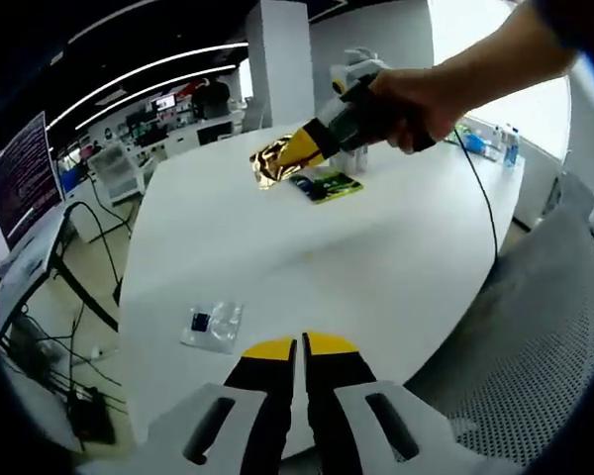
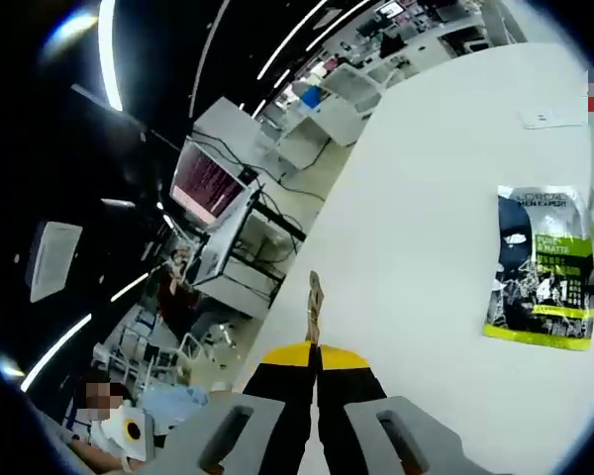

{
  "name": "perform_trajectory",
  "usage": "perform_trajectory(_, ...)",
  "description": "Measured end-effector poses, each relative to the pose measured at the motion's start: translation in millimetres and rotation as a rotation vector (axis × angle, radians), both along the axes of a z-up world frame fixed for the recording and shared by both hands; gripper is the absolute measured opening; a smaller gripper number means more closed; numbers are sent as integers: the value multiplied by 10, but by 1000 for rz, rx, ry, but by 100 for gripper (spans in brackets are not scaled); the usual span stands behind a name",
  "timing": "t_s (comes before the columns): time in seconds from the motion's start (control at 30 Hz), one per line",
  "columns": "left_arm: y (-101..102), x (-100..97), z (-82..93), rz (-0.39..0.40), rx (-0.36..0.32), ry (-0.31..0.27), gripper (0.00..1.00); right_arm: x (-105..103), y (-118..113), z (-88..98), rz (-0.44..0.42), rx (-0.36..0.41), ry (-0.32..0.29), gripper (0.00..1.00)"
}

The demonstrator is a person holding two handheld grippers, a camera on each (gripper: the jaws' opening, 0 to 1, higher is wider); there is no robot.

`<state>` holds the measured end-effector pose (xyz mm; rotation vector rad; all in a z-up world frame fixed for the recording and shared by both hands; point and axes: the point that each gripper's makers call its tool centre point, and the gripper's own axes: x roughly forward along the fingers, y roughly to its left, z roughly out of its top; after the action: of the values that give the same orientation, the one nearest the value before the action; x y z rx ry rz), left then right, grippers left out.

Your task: Arrange the skincare products in the storage area until every visible bottle or jar stands upright without overlapping.

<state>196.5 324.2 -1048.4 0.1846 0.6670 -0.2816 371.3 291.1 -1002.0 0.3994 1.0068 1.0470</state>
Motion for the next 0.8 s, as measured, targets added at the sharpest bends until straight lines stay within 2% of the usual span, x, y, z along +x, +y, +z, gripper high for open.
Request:
perform_trajectory(0.1, 49, -11, -26, 5, 38, 7, 0, 121, 40, -50, 73, -75, -27, 0)
perform_trajectory(0.2, 21, -21, -40, -14, 51, 13, 0, 268, 49, -68, 49, -92, 18, 0)
perform_trajectory(0.33, 58, -22, -45, 0, 54, 17, 0, 415, 15, -134, 39, -143, 17, 0)
perform_trajectory(0.47, 60, -28, -55, -6, 65, 19, 0, 563, 30, -224, 2, -175, 74, 0)
perform_trajectory(0.67, 75, -34, -75, -5, 75, 28, 0, 843, -3, -334, 5, -266, 66, 0)
perform_trajectory(0.8, 76, -36, -81, -10, 82, 30, 0, 951, -41, -404, 33, -324, 73, 0)
